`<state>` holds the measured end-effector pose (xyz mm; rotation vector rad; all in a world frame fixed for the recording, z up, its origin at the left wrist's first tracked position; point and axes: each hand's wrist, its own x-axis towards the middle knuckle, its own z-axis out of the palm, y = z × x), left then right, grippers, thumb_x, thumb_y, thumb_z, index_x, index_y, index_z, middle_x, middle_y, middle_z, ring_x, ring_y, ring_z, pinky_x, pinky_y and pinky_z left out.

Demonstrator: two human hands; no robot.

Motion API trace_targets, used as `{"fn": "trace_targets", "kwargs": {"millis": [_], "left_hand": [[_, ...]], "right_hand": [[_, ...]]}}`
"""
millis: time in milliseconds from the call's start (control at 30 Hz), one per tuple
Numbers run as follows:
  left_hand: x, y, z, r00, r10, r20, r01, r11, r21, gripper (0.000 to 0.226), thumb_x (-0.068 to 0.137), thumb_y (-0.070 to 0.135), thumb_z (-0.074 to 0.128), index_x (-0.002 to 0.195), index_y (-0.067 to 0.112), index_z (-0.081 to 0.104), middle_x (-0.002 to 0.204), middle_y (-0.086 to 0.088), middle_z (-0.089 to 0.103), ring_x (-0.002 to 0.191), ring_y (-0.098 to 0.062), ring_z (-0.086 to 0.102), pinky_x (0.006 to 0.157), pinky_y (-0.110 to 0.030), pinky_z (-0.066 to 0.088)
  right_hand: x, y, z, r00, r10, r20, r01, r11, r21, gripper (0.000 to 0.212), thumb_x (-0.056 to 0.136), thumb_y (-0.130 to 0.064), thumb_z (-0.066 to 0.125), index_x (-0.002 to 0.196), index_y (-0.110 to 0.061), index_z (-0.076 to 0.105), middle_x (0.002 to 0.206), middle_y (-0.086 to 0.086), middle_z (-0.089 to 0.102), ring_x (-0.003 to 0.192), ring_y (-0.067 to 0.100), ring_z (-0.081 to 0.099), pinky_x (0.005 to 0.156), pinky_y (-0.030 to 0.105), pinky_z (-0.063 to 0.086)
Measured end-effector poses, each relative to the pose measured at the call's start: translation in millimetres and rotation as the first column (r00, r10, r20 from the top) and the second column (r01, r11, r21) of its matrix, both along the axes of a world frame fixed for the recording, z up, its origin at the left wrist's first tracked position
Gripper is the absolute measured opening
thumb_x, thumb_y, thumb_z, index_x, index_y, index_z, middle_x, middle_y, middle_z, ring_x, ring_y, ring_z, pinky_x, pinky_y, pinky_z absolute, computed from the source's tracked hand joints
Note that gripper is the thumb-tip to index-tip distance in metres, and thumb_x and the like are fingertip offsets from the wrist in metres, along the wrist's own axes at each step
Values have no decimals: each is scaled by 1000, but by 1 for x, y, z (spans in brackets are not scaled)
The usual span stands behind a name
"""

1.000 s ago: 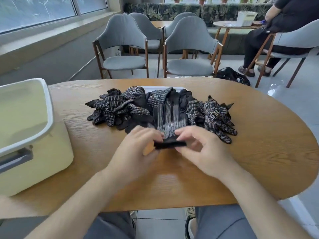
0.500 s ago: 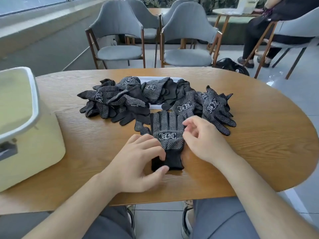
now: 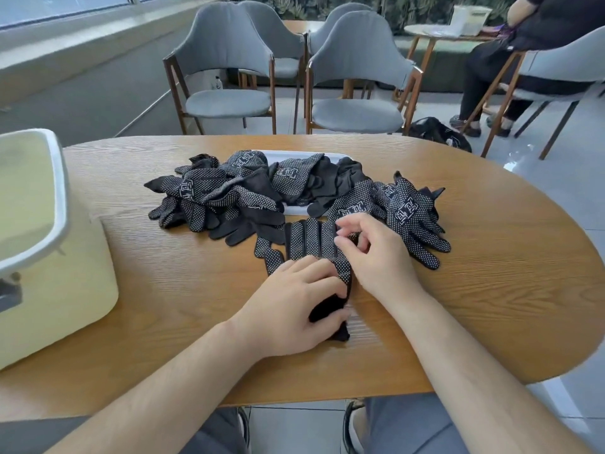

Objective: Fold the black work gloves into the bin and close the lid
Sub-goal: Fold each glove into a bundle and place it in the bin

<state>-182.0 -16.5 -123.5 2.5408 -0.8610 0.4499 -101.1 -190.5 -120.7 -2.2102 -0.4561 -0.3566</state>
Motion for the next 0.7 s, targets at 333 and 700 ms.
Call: {"fn": "trace_targets", "kwargs": {"millis": [333,700], "left_hand": [[-24,4,-7,989,14,150,-14,1000,2,22,96,31,62,101,16,77,109,3,74,98,-21,66,74,-38,51],[-23,5,-8,993,34,111,-30,999,-41,21,93,32,62,87,19,77,107,8,76,99,-16,66,69,-36,51]], "right_hand": [[15,40,23,941,334,-56,-337,907,-253,22,87,-47,75,104,-32,77,102,-13,60,106,9,48,95,25,37],[22,55,4,965,256,53,-236,940,-245,29,87,-55,67,103,-32,75,93,-12,57,96,12,53,89,34,43]]}}
